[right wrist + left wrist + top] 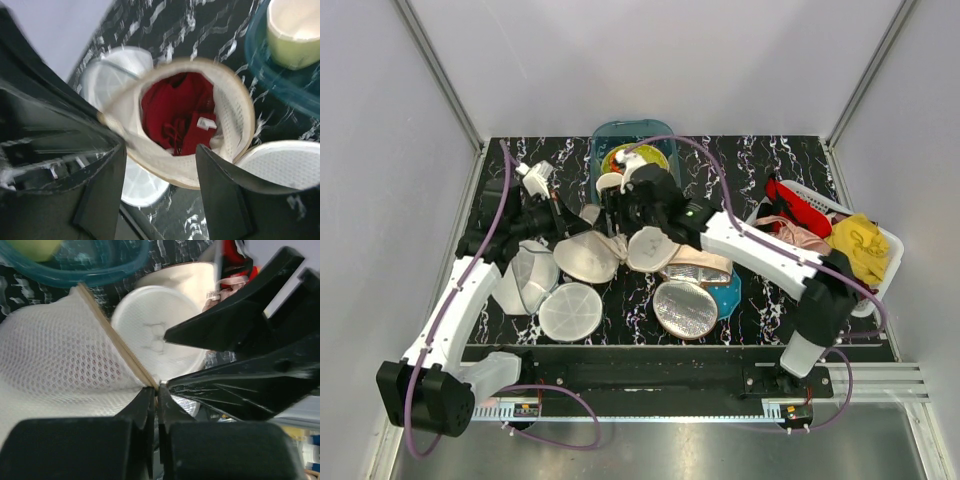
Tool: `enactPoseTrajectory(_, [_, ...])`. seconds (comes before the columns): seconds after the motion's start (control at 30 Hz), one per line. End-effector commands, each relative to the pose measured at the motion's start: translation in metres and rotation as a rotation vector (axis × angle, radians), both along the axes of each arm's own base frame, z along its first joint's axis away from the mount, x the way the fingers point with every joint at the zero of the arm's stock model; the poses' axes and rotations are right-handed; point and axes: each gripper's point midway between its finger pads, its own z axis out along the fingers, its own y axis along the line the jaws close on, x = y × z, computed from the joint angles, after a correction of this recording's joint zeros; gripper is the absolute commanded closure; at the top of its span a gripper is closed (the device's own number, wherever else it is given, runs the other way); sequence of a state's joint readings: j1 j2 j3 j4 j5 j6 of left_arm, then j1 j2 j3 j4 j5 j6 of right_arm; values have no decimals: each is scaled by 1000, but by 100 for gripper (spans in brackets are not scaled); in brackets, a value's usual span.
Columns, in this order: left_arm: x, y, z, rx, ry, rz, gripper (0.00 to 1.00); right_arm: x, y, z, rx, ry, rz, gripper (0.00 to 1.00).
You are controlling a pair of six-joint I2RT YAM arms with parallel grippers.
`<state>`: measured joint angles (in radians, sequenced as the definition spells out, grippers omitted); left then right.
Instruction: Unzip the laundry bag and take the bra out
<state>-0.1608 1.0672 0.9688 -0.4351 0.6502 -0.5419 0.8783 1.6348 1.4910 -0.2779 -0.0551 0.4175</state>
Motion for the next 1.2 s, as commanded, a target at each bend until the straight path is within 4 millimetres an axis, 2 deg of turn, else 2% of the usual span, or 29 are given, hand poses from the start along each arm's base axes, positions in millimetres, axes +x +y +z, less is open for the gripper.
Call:
enactPoseTrajectory(0.0, [7, -4, 34, 15, -142, -77, 100, -17, 22, -33, -45, 161, 148, 37])
enactPoseTrajectory(0.07, [7, -6, 34, 11, -137, -86, 100, -16, 28, -38, -39, 185, 156, 38])
enactPoseTrajectory(0.23, [8, -8, 36, 7, -140, -104, 100, -11, 27, -69, -82, 236, 123, 40])
enactPoseTrajectory(0.37, [9, -7, 36, 16, -146, -104, 100, -7, 25, -77, -83, 251, 101, 41])
enactPoseTrajectory(0.43, [11, -6, 34, 24, -142, -102, 100, -2, 16, -69, -60, 236, 70, 42])
enactPoseTrajectory(0.47, [11, -6, 33, 25, -136, -102, 100, 4, 17, -59, -21, 200, 55, 43])
enactPoseTrajectory(0.5, [11, -6, 31, 26, -133, -102, 100, 5, 11, -38, 20, 161, 39, 44])
enactPoseTrajectory(0.53, [11, -6, 30, 28, -130, -104, 100, 5, 4, -39, 29, 158, 19, 45])
enactPoseTrajectory(0.57, [11, -6, 28, 29, -125, -106, 100, 14, 0, -28, 64, 120, -9, 47])
enactPoseTrajectory(0.63, [9, -7, 28, 22, -121, -115, 100, 18, -16, -7, 120, 90, -61, 48])
enactPoseTrajectory(0.67, [9, -8, 31, 20, -128, -120, 100, 30, -28, -2, 132, 75, -128, 46])
enactPoseTrajectory(0.7, [9, -8, 32, 17, -127, -120, 100, 30, -40, 7, 155, 63, -158, 45])
enactPoseTrajectory(0.73, [9, -9, 33, 15, -131, -124, 100, 34, -45, 17, 200, 52, -184, 44])
enactPoseTrajectory(0.8, [9, -9, 36, 13, -138, -127, 100, 39, -55, 24, 234, 44, -207, 42])
enactPoseTrajectory(0.87, [8, -10, 38, 8, -140, -133, 100, 35, -48, 22, 227, 78, -149, 42])
enactPoseTrajectory(0.9, [8, -11, 40, 0, -140, -141, 100, 43, -39, 17, 210, 105, -129, 41])
enactPoseTrajectory(0.93, [6, -13, 42, -14, -135, -155, 100, 40, -36, 3, 171, 158, -114, 41])
enactPoseTrajectory(0.97, [7, -14, 45, -22, -143, -160, 100, 36, -23, -13, 160, 214, -47, 44])
enactPoseTrajectory(1.03, [8, -15, 50, -32, -151, -155, 100, 29, -9, -15, 173, 254, 22, 48])
enactPoseTrajectory(1.07, [9, -15, 51, -32, -156, -151, 100, 23, -1, -27, 162, 289, 64, 48])
enactPoseTrajectory(1.17, [11, -15, 51, -34, -149, -146, 100, 12, 6, -38, 129, 307, 99, 48])
